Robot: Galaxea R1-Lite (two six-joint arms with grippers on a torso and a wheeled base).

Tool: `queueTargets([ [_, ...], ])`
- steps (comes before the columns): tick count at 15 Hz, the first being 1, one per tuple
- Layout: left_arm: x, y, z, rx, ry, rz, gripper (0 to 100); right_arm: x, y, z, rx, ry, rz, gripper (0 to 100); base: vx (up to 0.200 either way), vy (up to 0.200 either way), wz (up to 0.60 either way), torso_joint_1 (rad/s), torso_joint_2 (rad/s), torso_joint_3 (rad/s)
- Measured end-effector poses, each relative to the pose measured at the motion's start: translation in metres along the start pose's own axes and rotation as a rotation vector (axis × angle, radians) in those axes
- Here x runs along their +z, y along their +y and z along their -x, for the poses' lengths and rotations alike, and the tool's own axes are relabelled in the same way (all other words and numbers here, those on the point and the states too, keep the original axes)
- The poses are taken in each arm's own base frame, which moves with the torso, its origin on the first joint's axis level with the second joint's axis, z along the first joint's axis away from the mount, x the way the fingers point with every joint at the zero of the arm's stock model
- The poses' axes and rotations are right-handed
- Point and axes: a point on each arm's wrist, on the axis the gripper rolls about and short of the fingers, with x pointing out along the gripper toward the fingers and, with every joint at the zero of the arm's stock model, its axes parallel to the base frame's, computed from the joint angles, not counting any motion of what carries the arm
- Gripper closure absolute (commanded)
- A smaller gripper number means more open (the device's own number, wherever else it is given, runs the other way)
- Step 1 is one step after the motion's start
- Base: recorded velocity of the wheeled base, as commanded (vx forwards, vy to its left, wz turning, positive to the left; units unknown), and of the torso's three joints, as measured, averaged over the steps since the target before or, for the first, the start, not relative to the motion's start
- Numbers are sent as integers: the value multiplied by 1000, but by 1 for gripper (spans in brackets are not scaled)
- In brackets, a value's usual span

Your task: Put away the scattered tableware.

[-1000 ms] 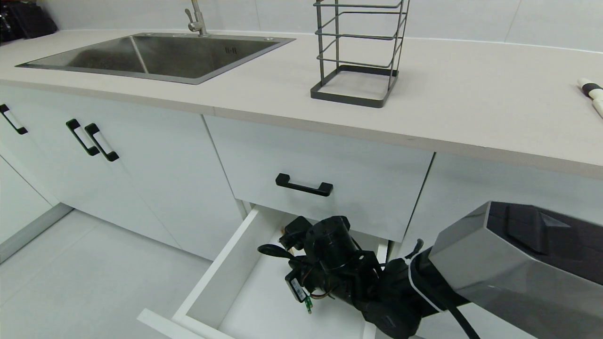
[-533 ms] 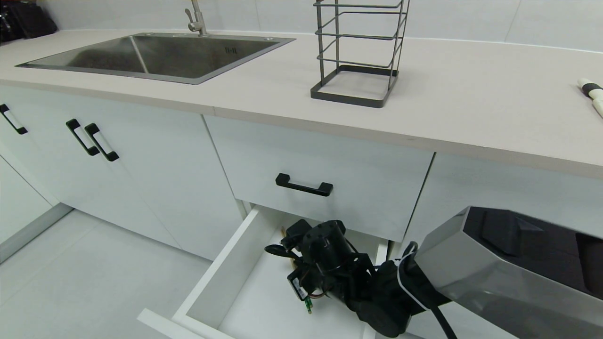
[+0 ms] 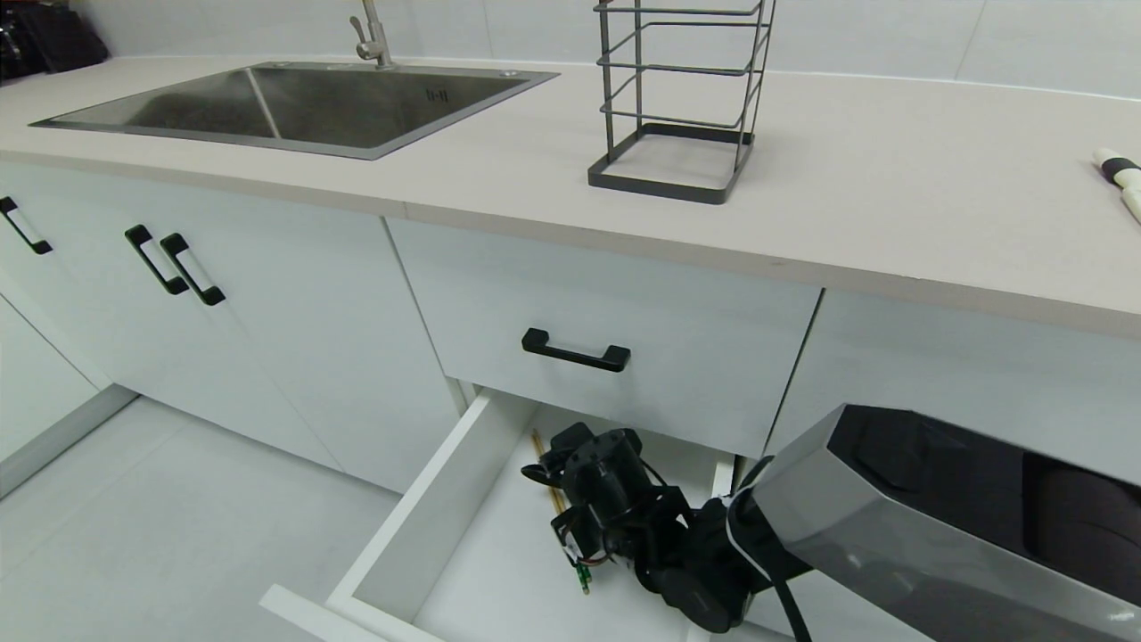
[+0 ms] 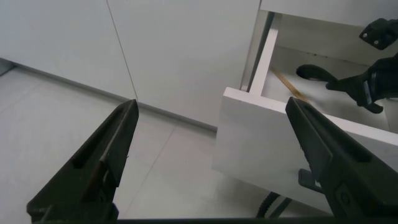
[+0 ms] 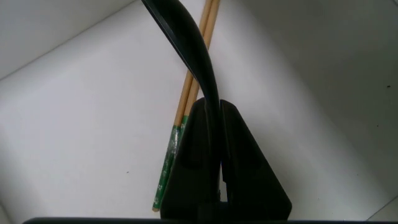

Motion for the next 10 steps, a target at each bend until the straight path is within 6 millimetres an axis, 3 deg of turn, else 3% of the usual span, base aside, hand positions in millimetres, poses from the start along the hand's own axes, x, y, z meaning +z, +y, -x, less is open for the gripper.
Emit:
queueTargets([
  [10,0,0,0,0,0,0,0,-7,0,-22,-13,11,-6,100,0,0,0,0,0,0],
])
